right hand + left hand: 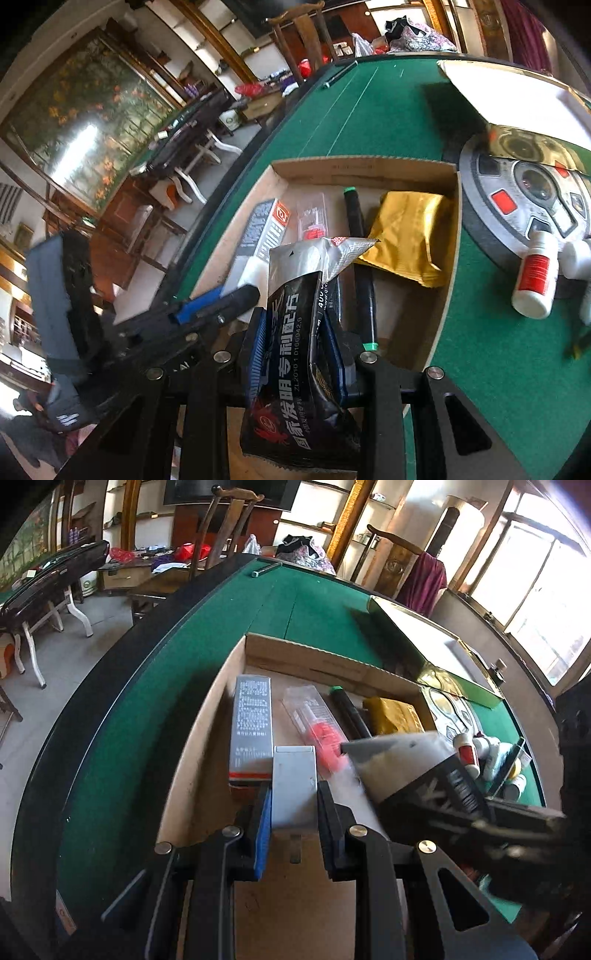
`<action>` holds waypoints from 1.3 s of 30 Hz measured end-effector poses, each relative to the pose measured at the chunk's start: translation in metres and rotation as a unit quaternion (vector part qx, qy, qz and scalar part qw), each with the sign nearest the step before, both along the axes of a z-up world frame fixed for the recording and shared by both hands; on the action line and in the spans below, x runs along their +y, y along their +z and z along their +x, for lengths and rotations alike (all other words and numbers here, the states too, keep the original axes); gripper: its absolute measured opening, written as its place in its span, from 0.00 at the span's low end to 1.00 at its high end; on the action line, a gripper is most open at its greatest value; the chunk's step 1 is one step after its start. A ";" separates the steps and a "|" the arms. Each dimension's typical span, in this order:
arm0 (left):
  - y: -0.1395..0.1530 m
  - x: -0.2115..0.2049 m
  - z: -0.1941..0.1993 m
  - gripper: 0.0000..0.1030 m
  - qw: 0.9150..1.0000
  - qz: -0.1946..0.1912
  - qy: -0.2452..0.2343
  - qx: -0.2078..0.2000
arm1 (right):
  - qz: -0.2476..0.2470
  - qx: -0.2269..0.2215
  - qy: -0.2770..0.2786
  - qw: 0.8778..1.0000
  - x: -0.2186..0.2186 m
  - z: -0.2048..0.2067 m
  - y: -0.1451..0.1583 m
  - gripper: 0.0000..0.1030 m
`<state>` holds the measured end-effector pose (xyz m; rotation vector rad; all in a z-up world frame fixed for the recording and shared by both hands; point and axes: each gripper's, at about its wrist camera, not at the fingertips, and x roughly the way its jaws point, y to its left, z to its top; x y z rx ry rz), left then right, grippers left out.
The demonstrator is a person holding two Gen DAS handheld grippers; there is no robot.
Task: Organize objects
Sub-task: 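Place plug adapter in box with left tool while right places black packet, then grasp the white red-label pill bottle with the left tool while the right tool reaches for the green-label bottle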
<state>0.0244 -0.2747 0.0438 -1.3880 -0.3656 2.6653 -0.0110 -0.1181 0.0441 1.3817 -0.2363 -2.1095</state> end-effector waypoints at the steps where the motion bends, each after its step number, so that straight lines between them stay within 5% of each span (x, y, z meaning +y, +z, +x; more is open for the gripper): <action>1: 0.001 0.000 0.002 0.22 1.000 0.000 0.000 0.003 | 0.004 -0.003 0.001 1.000 -0.003 -0.002 -0.004 0.33; 8: 0.038 -0.018 0.033 0.62 0.998 0.010 0.023 0.059 | 0.020 -0.013 0.001 1.000 -0.010 -0.007 -0.020 0.32; 12: 0.060 -0.037 0.055 0.66 0.994 0.012 0.056 0.096 | 0.025 -0.017 0.004 1.000 -0.012 -0.006 -0.024 0.36; 15: 0.070 -0.047 0.065 0.69 0.992 0.029 0.068 0.104 | 0.032 -0.019 -0.004 0.999 -0.011 -0.004 -0.022 0.51; 21: 0.080 -0.033 0.074 0.73 0.991 0.031 0.059 0.112 | 0.043 0.030 -0.007 0.999 0.011 0.012 0.008 0.64; 27: 0.084 0.020 0.071 0.77 0.993 0.039 -0.011 0.110 | 0.102 0.116 -0.079 0.985 0.090 0.030 0.057 0.86; 34: 0.078 0.114 0.049 0.77 0.989 0.037 -0.102 0.098 | 0.135 0.198 -0.242 0.940 0.227 0.025 0.100 1.00; 37: 0.073 0.157 0.039 0.77 0.985 -0.005 -0.136 0.104 | 0.119 0.168 -0.319 0.925 0.280 0.014 0.087 1.00; 39: 0.066 0.180 0.026 0.77 0.986 -0.027 -0.140 0.090 | 0.081 0.138 -0.343 0.926 0.309 0.006 0.067 1.00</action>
